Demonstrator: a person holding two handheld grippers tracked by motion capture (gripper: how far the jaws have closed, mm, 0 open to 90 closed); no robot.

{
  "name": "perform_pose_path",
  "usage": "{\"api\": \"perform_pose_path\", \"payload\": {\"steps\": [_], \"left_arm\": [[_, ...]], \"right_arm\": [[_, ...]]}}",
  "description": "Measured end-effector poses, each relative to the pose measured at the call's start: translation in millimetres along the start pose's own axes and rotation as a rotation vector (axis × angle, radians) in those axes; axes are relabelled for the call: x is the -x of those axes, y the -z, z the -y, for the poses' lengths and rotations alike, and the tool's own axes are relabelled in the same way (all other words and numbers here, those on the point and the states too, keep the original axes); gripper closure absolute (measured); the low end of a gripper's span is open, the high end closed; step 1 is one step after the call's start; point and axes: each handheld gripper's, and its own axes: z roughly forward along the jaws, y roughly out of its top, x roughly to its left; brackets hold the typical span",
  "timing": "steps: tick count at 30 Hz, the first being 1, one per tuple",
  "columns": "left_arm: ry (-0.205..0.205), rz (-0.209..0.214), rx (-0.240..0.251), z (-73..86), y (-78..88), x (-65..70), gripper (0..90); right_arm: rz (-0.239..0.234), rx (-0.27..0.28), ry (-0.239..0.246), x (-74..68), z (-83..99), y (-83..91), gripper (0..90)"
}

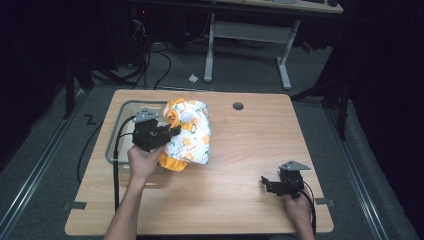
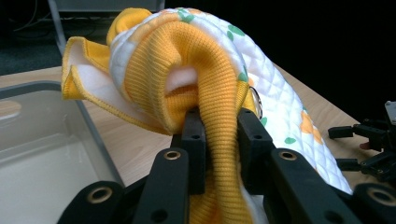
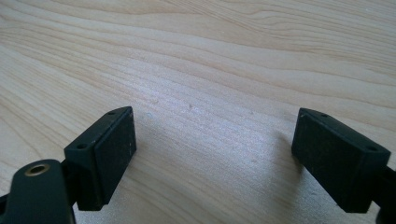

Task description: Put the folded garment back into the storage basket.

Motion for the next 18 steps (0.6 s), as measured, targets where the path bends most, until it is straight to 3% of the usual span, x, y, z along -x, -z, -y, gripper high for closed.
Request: {"api": "perform_pose_path", "payload": {"steps": [10, 18], "left_arm": [[0.045, -0.033, 0.013, 2.2, 20.2, -23.6, 75.8], [0.046, -0.064, 0.004, 3.1, 27.7, -33.4, 75.7]], "right_arm": [[0.000, 0.001, 0.001, 0.1, 0.0, -0.1, 13.8], [0.000, 0.001, 0.002, 0.2, 0.0, -0.1, 13.8]]}}
